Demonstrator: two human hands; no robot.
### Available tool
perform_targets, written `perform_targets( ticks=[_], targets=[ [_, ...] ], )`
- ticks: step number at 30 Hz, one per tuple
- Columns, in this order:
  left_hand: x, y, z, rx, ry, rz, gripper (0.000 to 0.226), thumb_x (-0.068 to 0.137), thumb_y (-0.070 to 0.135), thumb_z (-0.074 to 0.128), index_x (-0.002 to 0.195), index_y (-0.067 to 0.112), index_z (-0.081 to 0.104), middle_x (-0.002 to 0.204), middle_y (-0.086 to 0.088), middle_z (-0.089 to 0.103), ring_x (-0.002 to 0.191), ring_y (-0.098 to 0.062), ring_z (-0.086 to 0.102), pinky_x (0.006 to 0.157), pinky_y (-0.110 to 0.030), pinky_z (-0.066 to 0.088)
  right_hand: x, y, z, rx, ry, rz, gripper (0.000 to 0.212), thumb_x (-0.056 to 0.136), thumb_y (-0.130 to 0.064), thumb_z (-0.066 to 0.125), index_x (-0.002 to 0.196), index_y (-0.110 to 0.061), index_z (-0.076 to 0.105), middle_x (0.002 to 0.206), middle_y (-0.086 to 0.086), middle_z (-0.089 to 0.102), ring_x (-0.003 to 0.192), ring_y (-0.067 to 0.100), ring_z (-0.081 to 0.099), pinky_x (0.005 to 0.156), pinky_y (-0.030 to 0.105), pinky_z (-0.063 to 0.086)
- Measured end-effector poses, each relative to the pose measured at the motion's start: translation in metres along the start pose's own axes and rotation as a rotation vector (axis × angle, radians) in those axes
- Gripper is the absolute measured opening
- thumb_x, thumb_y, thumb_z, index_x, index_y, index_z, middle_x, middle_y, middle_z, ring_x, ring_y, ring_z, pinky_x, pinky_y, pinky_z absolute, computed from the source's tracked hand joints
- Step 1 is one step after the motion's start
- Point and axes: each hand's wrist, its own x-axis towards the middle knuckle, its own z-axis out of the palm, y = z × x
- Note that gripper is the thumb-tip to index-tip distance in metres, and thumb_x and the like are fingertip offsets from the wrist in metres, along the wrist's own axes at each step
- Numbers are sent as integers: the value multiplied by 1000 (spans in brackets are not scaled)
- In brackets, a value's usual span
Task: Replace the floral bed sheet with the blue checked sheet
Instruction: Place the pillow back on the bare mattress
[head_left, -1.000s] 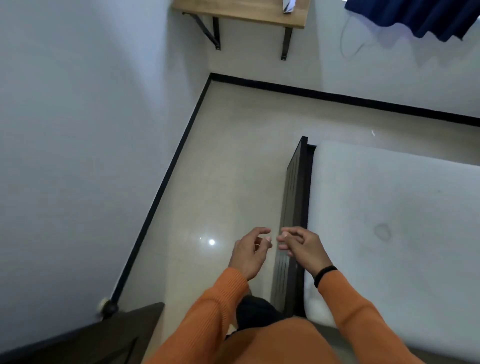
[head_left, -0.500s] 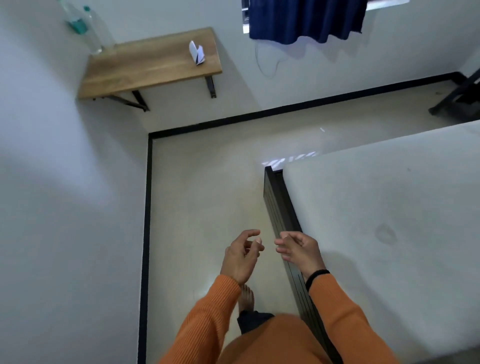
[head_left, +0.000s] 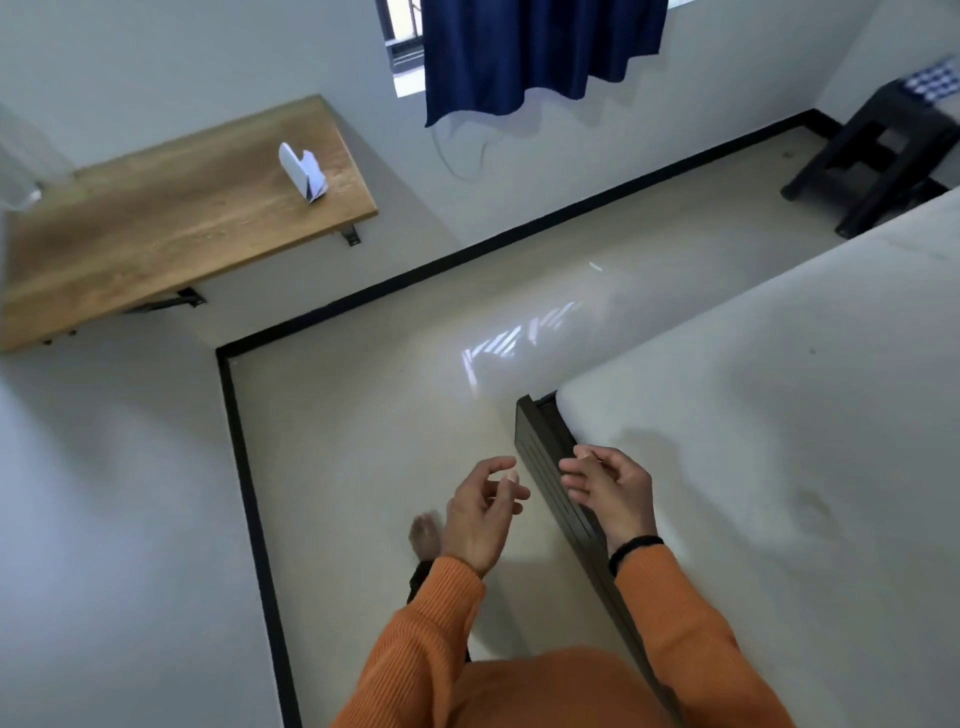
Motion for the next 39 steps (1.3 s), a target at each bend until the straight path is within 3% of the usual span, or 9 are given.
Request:
perform_targets(
  ticks=[3,6,9,14,19,25,29,34,39],
  targets=[
    [63,16,-26,34,-96,52,22,103,36,54,122,32,63,89,3,76,83,-8,72,85,-30,59,34,-17,44,30,62,-3,11,95,-15,68,106,-13,70,89,5,78,81,18,74,80,33,61],
    [132,47,-58,96,-155,99,20,103,32,53,121,33,64,89,4,76,84,-7,71,87,-32,59,68,-42,87,36,156,-19,12,95,-15,67,106,-12,70,87,6,79,85,24,74,83,38,61],
    [195,89,-79,75,-204,147,19,104,32,51,119,32,63,91,2,75,86,-10,71,88,-34,58,93,-76,117,27,187,-89,9,96,-13,67,104,-10,71,85,8,78,84,30,74,77,35,61],
    [286,141,-84,103,-349,154,22,106,30,49,124,25,60,96,1,74,88,-10,71,77,-23,55,142,-110,149,89,322,-87,10,98,-16,65,105,-10,70,86,10,78,83,30,75,78,39,61],
    [369,176,-57,142,-468,147,25,106,33,49,127,26,60,99,3,75,90,-10,71,79,-23,54,202,-139,160,160,474,-62,10,99,-18,63,104,-12,69,86,5,78,82,25,74,73,33,61],
    [467,234,-9,243,-575,208,25,104,36,51,126,28,62,95,3,77,85,-8,72,81,-28,58,293,-192,162,288,577,-39,9,99,-18,63,102,-12,69,84,4,78,81,28,73,74,35,59],
    [529,284,34,243,-602,258,23,104,34,53,124,28,63,93,5,77,84,-10,73,83,-33,59,353,-247,145,299,612,-71,9,98,-15,63,102,-11,70,84,4,78,83,30,74,75,37,60],
    [582,328,97,237,-694,288,22,104,31,54,123,27,64,91,4,78,83,-11,74,84,-35,59,405,-297,114,310,699,-135,9,99,-18,62,103,-14,69,84,-1,78,79,20,74,76,35,61],
    [632,364,161,249,-807,278,20,104,30,53,121,29,64,90,5,77,82,-10,73,81,-32,56,463,-330,81,388,810,-110,11,99,-19,62,106,-13,69,85,-1,78,80,19,74,77,34,62]
  ],
)
